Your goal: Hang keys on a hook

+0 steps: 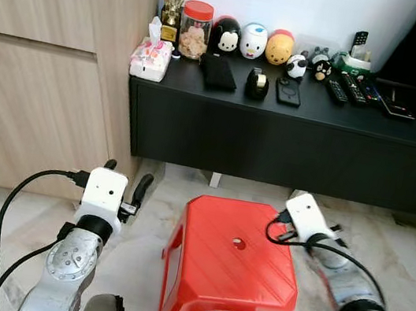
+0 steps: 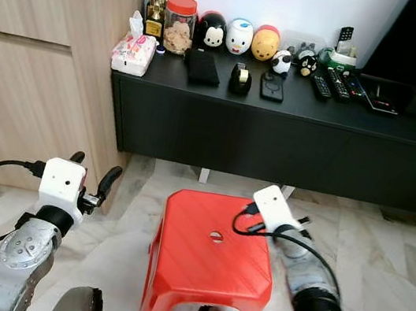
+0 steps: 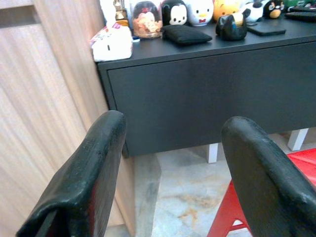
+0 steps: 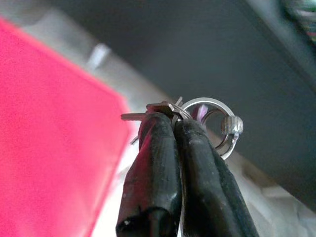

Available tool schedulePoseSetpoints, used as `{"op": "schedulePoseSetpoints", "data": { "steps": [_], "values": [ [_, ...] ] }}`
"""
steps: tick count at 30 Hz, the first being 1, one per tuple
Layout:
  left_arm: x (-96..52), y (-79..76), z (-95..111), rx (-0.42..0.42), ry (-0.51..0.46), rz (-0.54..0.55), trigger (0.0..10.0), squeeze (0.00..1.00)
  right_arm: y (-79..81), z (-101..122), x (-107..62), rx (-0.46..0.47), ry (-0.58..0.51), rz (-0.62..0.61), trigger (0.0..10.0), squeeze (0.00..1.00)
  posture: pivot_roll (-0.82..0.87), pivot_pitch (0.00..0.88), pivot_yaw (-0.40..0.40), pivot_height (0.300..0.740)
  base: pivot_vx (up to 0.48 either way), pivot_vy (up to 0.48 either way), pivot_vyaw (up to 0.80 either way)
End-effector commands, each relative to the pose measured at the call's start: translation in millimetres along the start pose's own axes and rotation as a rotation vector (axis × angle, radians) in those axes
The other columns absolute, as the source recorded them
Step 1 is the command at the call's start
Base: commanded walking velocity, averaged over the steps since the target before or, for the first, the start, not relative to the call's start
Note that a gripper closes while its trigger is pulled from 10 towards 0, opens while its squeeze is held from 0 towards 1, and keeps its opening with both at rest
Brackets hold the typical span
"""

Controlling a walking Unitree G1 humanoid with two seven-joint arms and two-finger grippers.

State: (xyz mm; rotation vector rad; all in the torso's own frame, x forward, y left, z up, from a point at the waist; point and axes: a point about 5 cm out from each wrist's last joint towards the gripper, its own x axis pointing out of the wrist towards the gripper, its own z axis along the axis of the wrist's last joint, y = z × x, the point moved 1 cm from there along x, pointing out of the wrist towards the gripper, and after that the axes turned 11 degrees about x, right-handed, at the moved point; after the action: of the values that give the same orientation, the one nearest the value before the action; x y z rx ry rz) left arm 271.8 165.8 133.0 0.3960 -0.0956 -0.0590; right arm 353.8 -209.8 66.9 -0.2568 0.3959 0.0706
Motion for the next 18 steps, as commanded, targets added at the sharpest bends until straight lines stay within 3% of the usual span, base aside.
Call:
{"op": "schedulePoseSetpoints", "data": {
  "steps": [1,2,3,4,5,6,7,8,9,10,12,15,18],
  "values": [
    [1.1,-4.5,1,0.004,-0.009,-0.011,10.0,0.0,5.1,17,1.0,0.441,-0.09,0.048,0.0,0.0,0.03,0.0,-0.115,0.605,0.0,0.0,0.0],
    [1.1,-4.9,1,0.004,-0.01,-0.012,10.0,0.0,8.6,23,1.3,0.701,-0.131,0.093,0.0,0.0,0.03,0.0,-0.115,0.605,0.0,0.0,0.0],
    [1.9,-5.2,1,0.003,-0.011,-0.013,10.0,0.0,7.0,28,-1.2,0.752,-0.181,0.136,0.0,0.0,0.03,0.0,-0.115,0.605,0.0,0.0,0.0],
    [2.5,-5.4,2,0.003,-0.012,-0.013,10.0,0.0,0.6,30,-5.0,0.25,-0.215,0.031,0.0,0.0,0.02,0.0,-0.114,0.605,0.0,0.0,0.0],
    [2.5,-5.4,2,0.003,-0.012,-0.013,10.0,0.0,0.6,30,-5.0,0.25,-0.215,0.031,0.0,0.0,0.02,0.0,-0.114,0.605,0.0,0.0,0.0],
    [2.9,-6.0,2,0.001,-0.013,-0.013,10.0,0.0,3.4,33,-8.3,-0.048,-0.271,0.004,0.0,0.0,0.02,0.0,-0.115,0.605,0.0,0.0,0.0],
    [3.1,-6.4,2,0.001,-0.014,-0.014,10.0,0.0,5.1,36,-9.1,0.012,-0.296,0.018,0.0,0.0,0.03,0.0,-0.114,0.605,0.0,0.0,0.0],
    [3.3,-6.8,2,0.001,-0.015,-0.014,10.0,0.0,4.5,39,-8.9,0.185,-0.315,0.021,0.0,0.0,0.03,0.0,-0.114,0.605,0.0,0.0,0.0],
    [3.4,-7.2,3,0.0,-0.017,-0.015,10.0,0.0,2.2,41,-8.1,0.524,-0.338,0.029,0.0,0.0,0.03,0.0,-0.116,0.605,0.0,0.0,0.0],
    [3.5,-7.2,3,-0.001,-0.018,-0.014,10.0,0.0,1.6,42,-7.7,0.654,-0.345,0.037,0.0,0.0,0.03,0.0,-0.117,0.605,0.0,0.0,0.0],
    [3.5,-7.0,3,-0.001,-0.019,-0.013,10.0,0.0,0.6,47,-9.7,0.702,-0.395,0.049,0.0,0.0,0.03,0.0,-0.117,0.605,0.0,0.0,0.0],
    [3.2,-6.8,3,-0.002,-0.019,-0.008,10.0,0.0,8.4,58,-17.1,0.555,-0.48,0.071,0.0,0.0,0.03,0.0,-0.119,0.605,0.0,0.0,0.0],
    [3.1,-7.1,3,-0.002,-0.021,-0.007,10.0,0.0,12.3,60,-20.5,0.563,-0.5,0.096,0.0,0.0,0.03,0.0,-0.12,0.605,0.0,0.0,0.0]
  ]
}}
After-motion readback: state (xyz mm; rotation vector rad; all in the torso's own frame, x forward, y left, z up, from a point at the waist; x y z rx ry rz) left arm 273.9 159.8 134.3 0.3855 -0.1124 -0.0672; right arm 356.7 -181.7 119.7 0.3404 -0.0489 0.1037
